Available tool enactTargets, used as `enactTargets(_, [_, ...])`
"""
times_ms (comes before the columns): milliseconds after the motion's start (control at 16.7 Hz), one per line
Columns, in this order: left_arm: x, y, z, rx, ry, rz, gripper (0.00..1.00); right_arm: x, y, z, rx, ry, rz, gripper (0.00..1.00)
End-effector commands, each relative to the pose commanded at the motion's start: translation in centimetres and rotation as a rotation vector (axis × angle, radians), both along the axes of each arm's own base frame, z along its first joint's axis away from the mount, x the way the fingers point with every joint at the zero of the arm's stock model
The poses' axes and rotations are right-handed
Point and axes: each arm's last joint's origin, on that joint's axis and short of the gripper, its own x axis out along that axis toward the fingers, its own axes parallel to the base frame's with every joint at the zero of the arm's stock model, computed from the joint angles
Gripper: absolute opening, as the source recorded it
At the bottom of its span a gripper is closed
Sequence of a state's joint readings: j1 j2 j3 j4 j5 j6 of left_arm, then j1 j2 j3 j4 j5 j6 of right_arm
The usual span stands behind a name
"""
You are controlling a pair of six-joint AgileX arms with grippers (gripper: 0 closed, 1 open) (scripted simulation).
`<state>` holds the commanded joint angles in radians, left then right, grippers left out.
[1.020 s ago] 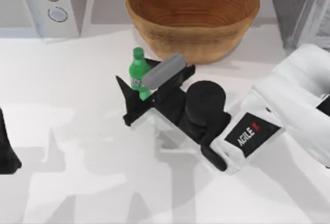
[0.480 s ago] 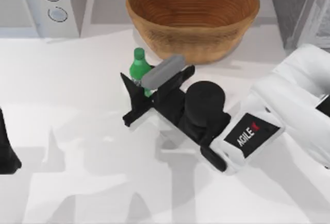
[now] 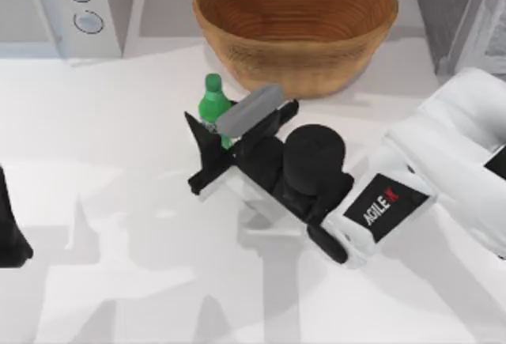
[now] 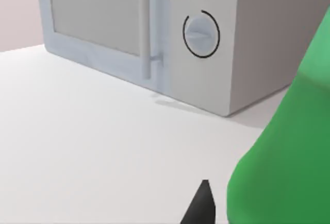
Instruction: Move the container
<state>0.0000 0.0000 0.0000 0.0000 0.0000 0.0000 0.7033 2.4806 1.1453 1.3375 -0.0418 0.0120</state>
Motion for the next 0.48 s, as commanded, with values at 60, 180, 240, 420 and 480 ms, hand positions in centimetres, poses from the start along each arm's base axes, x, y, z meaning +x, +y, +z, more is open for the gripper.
enactTargets(60, [0.0,0.0,0.0,0.000,0.000,0.000,1.00,0.2,-0.4,0.1,0.001,-0.002,0.001,0.00])
enactTargets(180, [0.0,0.0,0.0,0.000,0.000,0.000,1.00,1.0,-2.2,0.5,0.004,-0.010,0.005,0.00])
enactTargets(240, [0.0,0.0,0.0,0.000,0.000,0.000,1.00,1.5,-3.7,0.8,0.005,-0.015,0.005,0.00])
enactTargets(420, [0.0,0.0,0.0,0.000,0.000,0.000,1.00,2.9,-9.7,1.7,0.004,-0.028,0.003,0.00])
enactTargets(480, [0.0,0.0,0.0,0.000,0.000,0.000,1.00,3.2,-12.1,2.0,0.002,-0.031,0.003,0.00])
